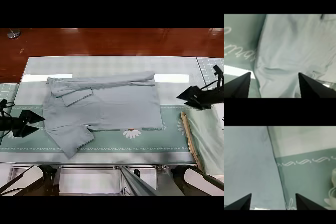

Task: Fold the shirts.

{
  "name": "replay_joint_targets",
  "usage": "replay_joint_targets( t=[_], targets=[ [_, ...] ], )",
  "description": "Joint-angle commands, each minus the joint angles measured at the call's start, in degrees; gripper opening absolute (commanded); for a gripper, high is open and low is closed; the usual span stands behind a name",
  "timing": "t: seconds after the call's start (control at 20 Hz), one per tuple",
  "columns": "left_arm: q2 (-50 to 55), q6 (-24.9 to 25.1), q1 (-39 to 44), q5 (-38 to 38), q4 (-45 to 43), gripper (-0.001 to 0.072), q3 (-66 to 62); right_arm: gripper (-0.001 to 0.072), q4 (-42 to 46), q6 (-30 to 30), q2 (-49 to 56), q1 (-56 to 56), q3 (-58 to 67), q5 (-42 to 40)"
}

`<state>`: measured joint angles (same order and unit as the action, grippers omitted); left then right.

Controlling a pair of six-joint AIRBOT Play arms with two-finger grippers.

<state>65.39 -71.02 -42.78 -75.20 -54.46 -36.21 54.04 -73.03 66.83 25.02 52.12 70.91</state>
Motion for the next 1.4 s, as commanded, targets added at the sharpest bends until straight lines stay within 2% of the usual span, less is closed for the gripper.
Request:
replay_joint_targets(
  t=[0.0, 0.3, 0.55, 0.6, 0.65, 0.7, 0.85, 1.05, 1.15, 1.35],
  targets=[
    [-0.22, 3.78, -2.84, 3.13, 4.0, 0.0699, 5.77, 0.0632, -3.26, 3.72, -5.99, 0.46, -9.84, -2.38],
    [2.32, 3.74, 1.27, 9.22, 4.22, 0.0699, 7.17, 0.0631, -5.6, 3.72, -6.21, 0.46, -10.71, -2.6],
    [5.25, 5.07, 10.8, 12.22, 7.76, 0.0697, 6.97, 0.0631, -5.75, 3.67, -6.21, 0.46, -10.69, -3.13],
    [5.25, 5.66, 12.33, 12.0, 7.72, 0.0654, 6.54, 0.0631, -5.29, 3.54, -6.21, 0.79, -10.69, -3.5],
    [5.22, 6.71, 12.92, 11.08, 7.56, 0.0274, 5.95, 0.0631, -4.15, 2.8, -6.21, 1.46, -10.69, -3.78],
    [5.2, 8.33, 12.98, 9.55, 7.58, 0.0034, 5.09, 0.0631, -1.36, 1.2, -6.16, 2.21, -10.69, -4.2],
    [5.03, 8.83, 12.98, 6.88, 7.56, 0.0027, 2.58, 0.0631, 11.23, -8.02, -6.16, 2.49, -11.91, -4.44],
    [4.85, 8.83, 13.16, 6.78, 7.58, 0.0027, 2.16, 0.0631, 5.79, -7.61, -4.2, 0.92, -18.86, -4.0],
    [4.85, 8.81, 13.16, 7.21, 7.58, 0.0027, 2.16, 0.0631, 5.46, -7.45, -1.03, -3.56, -19.08, -4.37],
    [4.87, 8.79, 13.16, 7.3, 7.61, 0.0027, 2.16, 0.0631, -1.92, -6.43, 5.73, -12.07, -16.68, -9.22]
  ],
)
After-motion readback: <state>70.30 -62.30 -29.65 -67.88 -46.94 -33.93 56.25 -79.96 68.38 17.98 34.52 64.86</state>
